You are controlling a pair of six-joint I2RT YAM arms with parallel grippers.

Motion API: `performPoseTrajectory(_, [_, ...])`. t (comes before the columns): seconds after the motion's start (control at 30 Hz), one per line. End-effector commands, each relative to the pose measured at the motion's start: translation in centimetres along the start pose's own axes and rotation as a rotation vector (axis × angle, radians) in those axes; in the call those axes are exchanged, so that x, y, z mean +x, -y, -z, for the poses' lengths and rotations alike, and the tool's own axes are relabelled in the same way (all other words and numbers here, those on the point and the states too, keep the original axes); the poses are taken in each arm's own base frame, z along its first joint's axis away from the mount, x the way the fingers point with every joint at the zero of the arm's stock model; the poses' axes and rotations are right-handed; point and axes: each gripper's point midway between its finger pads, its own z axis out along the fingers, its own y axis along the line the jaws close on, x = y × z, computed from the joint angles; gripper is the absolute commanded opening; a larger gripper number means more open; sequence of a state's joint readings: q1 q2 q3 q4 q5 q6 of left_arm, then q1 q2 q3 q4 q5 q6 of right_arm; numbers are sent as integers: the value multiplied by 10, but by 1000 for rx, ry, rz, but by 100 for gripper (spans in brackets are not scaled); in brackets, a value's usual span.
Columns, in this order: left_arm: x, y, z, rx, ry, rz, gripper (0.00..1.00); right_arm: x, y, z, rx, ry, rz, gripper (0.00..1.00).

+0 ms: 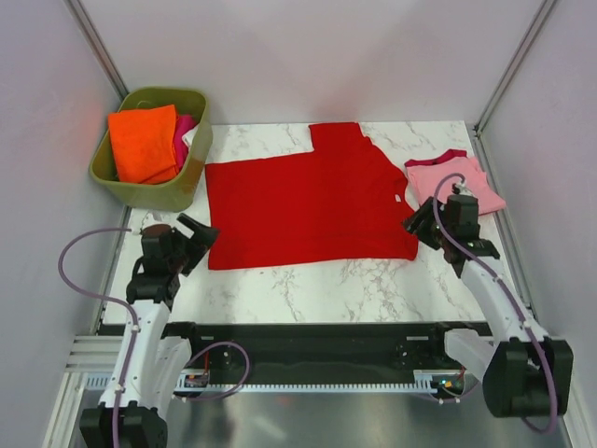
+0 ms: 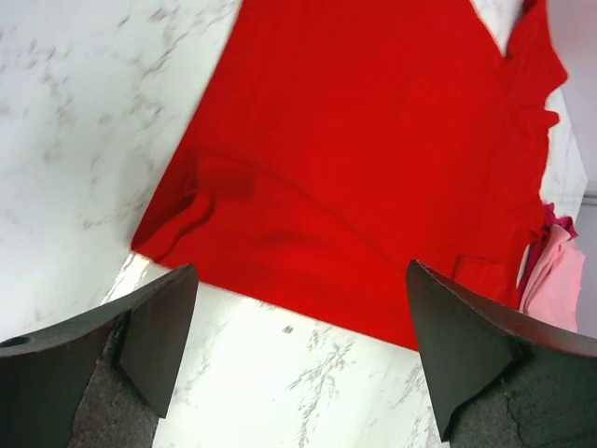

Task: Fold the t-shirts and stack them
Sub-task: Fold the tshirt

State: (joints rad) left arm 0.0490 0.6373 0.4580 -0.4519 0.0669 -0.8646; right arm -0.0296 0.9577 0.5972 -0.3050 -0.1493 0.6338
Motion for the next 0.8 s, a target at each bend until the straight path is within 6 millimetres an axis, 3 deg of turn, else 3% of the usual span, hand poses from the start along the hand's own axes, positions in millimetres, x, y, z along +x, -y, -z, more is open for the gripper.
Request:
performPoseTrajectory(0.0, [-22, 35, 2, 101, 14, -166, 100, -29, -33, -20, -12, 51, 143, 60])
performPoseTrajectory(0.1, [-25, 55, -7, 190, 0, -214, 99, -32, -47, -47, -1, 27, 178, 59])
performPoseTrajectory(0.3, [-20, 49, -33, 172, -24, -222, 97, -40, -46, -101, 94, -19, 261, 55])
performPoseTrajectory(0.37, [-18, 47, -41, 161, -41, -223, 96, -29, -44, -117, 116, -63, 283, 54])
performPoseTrajectory(0.5, [-14, 58, -50, 183, -68, -253, 95, -27, -50, -137, 140, -70, 312, 54])
performPoseTrajectory(0.53, [-22, 65, -50, 186, -49, -260, 95, -26, -51, -141, 144, -75, 315, 54])
performPoseTrajectory(0.57, [-11, 76, -50, 211, -76, -297, 94, -23, -45, -147, 160, -84, 320, 54])
performPoseTrajectory(0.73, [-2, 108, -55, 236, -83, -377, 92, -28, -39, -156, 206, -68, 338, 54])
performPoseTrajectory(0.77, [11, 121, -52, 265, -105, -426, 91, -26, -38, -158, 210, -74, 340, 54])
